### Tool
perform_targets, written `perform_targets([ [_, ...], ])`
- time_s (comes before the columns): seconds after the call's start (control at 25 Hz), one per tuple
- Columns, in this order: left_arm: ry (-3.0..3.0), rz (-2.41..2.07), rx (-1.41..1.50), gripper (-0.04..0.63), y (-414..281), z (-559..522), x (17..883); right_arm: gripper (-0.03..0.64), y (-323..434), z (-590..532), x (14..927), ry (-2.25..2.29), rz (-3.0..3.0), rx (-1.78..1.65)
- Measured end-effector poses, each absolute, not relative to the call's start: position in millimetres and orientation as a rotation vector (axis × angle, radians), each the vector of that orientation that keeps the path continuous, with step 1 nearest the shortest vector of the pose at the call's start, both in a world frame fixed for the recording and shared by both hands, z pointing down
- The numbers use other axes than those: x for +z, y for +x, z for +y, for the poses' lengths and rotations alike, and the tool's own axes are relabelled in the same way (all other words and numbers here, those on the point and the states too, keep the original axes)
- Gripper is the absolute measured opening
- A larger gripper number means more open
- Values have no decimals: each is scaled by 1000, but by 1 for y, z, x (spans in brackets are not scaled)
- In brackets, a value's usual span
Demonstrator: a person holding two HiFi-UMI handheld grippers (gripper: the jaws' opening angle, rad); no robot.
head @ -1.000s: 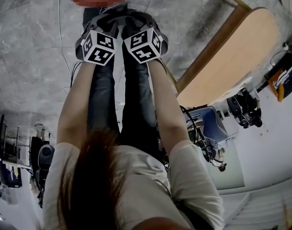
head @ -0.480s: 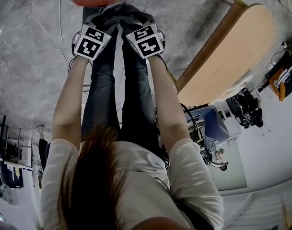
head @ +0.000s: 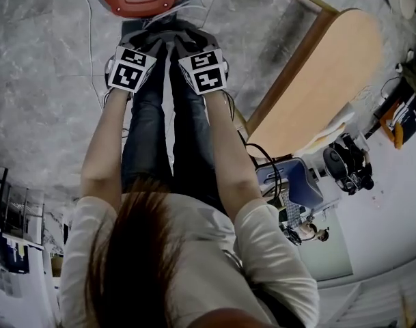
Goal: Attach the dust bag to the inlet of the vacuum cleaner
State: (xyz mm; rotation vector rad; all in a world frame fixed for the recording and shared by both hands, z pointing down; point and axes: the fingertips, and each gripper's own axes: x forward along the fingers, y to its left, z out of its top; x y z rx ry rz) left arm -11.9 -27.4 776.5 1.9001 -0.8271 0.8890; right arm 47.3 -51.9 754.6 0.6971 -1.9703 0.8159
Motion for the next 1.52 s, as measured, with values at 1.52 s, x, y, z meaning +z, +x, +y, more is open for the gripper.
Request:
perform_targets([
  [1.52, 2105, -1292, 330, 17, -50, -114, 415, 2, 33, -122, 403, 1095, -2390, 673],
])
